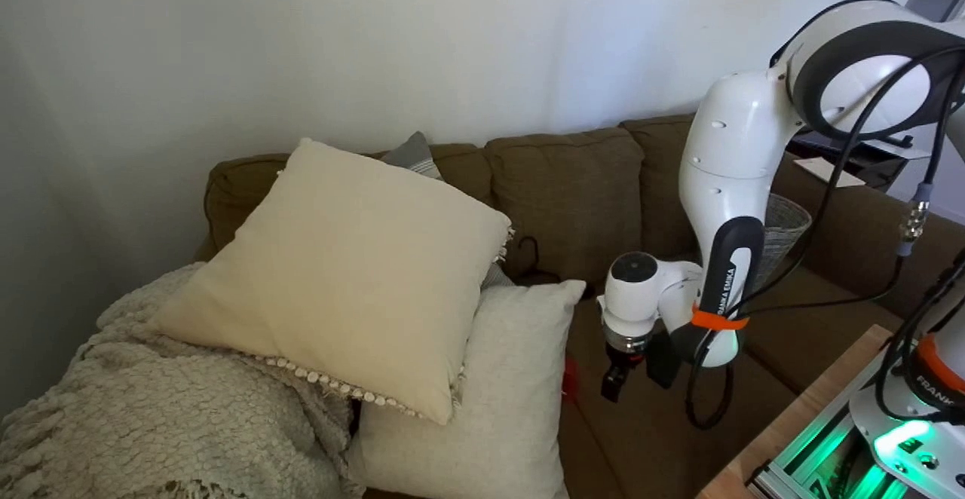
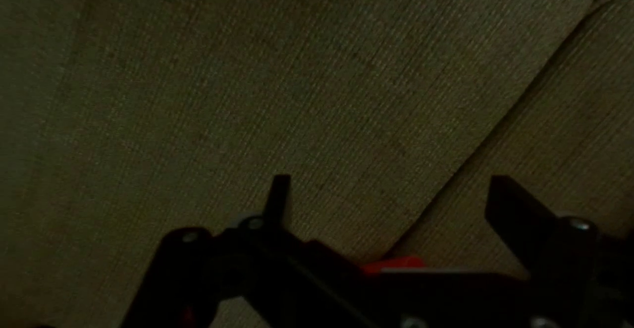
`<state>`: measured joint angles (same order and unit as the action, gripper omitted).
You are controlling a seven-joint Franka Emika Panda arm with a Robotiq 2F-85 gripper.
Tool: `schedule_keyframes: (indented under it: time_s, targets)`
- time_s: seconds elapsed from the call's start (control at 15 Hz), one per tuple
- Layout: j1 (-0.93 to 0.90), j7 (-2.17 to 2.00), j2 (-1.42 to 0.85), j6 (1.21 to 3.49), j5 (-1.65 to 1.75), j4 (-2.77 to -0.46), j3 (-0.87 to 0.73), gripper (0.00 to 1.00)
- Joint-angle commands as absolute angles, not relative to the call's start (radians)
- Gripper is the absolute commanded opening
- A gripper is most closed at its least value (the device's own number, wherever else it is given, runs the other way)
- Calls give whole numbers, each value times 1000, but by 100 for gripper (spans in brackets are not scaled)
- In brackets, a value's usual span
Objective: Put the cup in the basket
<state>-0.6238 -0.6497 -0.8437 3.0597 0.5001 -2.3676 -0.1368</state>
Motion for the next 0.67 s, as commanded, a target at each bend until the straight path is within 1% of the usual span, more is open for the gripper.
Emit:
schedule_keyframes:
  time_s: [0.0, 0.27, 0.33, 0.47, 0.6]
  targets:
    - [-764, -639, -875, 2841, 298, -2268, -187, 100]
    - [-875, -686, -928, 2692, 267, -2150, -258, 100]
    - [-866, -660, -941, 2673, 278, -2134, -246, 100]
    - [-862, -652, -906, 2697, 274, -2162, -239, 100]
    - [-864, -642, -925, 2697, 273, -2148, -240, 100]
